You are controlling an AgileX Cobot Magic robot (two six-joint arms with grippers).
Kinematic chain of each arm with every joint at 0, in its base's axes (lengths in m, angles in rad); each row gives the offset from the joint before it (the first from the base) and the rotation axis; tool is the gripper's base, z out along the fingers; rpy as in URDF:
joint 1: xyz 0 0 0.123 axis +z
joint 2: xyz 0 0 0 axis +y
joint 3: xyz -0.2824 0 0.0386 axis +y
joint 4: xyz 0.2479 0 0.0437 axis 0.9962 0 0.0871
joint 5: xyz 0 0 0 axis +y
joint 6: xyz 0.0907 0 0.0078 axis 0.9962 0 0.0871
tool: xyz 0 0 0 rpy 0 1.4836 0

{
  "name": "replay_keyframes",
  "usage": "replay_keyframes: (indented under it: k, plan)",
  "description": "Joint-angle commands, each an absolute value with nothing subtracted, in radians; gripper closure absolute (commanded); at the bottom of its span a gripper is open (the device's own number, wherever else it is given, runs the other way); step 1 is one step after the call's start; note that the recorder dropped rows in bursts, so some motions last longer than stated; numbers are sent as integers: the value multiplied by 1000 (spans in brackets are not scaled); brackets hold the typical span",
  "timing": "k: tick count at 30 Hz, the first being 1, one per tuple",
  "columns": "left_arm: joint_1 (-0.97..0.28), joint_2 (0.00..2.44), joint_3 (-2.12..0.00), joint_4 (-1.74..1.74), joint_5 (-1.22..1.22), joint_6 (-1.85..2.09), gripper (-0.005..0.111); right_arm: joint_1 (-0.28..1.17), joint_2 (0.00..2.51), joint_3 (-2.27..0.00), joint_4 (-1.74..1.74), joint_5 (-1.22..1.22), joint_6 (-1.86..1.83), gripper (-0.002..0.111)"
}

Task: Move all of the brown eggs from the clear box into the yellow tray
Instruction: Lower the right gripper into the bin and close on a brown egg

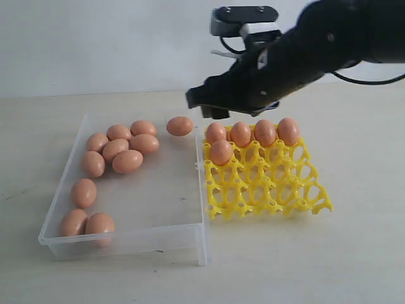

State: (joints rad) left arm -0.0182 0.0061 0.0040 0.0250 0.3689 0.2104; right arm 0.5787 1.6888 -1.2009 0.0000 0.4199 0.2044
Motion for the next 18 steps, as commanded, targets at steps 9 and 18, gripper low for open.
replay_keyframes:
  k: [9,18]
  plan:
    - [-20,0,0,25,361,205,107,792,2170,-1751,369,958,71,51]
    - [-20,0,0,25,361,205,107,837,2436,-2143,366,1221,90,51]
